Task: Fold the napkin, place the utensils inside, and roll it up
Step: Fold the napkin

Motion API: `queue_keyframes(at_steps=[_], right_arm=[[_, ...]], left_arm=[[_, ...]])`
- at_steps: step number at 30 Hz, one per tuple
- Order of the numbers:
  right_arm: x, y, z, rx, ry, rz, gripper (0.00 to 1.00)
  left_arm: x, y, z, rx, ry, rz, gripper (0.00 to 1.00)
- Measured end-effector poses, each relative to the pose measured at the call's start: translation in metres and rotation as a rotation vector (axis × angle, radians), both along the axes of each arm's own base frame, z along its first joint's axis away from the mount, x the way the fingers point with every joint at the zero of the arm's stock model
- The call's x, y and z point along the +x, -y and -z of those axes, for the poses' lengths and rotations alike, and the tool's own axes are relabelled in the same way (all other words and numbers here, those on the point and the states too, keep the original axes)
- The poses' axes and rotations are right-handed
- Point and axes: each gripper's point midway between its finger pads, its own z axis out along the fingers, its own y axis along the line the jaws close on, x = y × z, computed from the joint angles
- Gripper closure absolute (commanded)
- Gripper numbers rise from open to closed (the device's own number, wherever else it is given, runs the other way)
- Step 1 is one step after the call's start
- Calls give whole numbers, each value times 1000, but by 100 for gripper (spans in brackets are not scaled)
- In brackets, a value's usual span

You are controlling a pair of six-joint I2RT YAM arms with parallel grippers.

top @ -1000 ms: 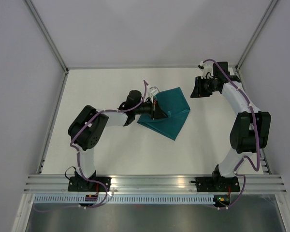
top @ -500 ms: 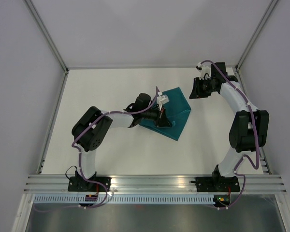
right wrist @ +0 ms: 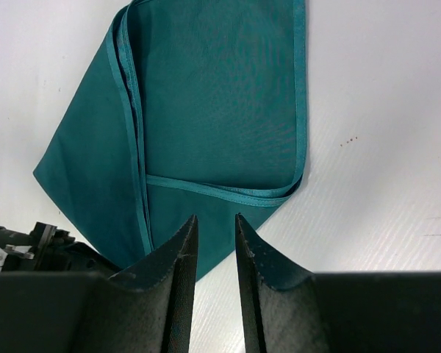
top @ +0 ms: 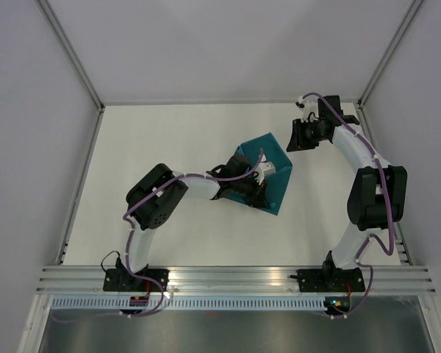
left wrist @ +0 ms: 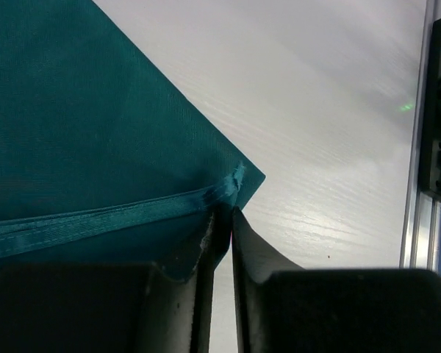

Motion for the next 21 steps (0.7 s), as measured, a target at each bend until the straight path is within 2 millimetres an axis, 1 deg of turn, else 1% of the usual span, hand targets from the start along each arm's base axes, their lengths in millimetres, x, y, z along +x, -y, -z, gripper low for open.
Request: queue_keyframes(at_steps=[2, 3, 5, 6, 9, 14, 16, 19, 21], right_arm=[[0, 0, 1, -1, -3, -1, 68], [0, 0, 2, -2, -4, -1, 68], [0, -1, 2, -3, -3, -2, 68], [0, -1, 2, -3, -3, -2, 68], [0, 0, 2, -6, -2, -4, 68], [2, 0, 5, -21, -5, -4, 68], [3, 1, 6, -28, -5, -2, 69], [4, 3, 8, -44, -5, 2, 68], [4, 5, 9, -56, -4, 5, 68]], left_arm=[[-1, 1, 5, 16, 6, -8, 74], [-1, 2, 7, 23, 11, -14, 66], [-2, 4, 7, 22, 17, -14, 61], [-2, 5, 6, 19, 25, -14, 57], [-1, 10, 4, 13, 47, -20, 55], [0, 11, 5, 21, 60, -33, 51], [4, 12, 4, 19, 74, -46, 50], [12, 10, -6, 2, 105, -89, 49], [22, 1, -21, -19, 127, -154, 48]])
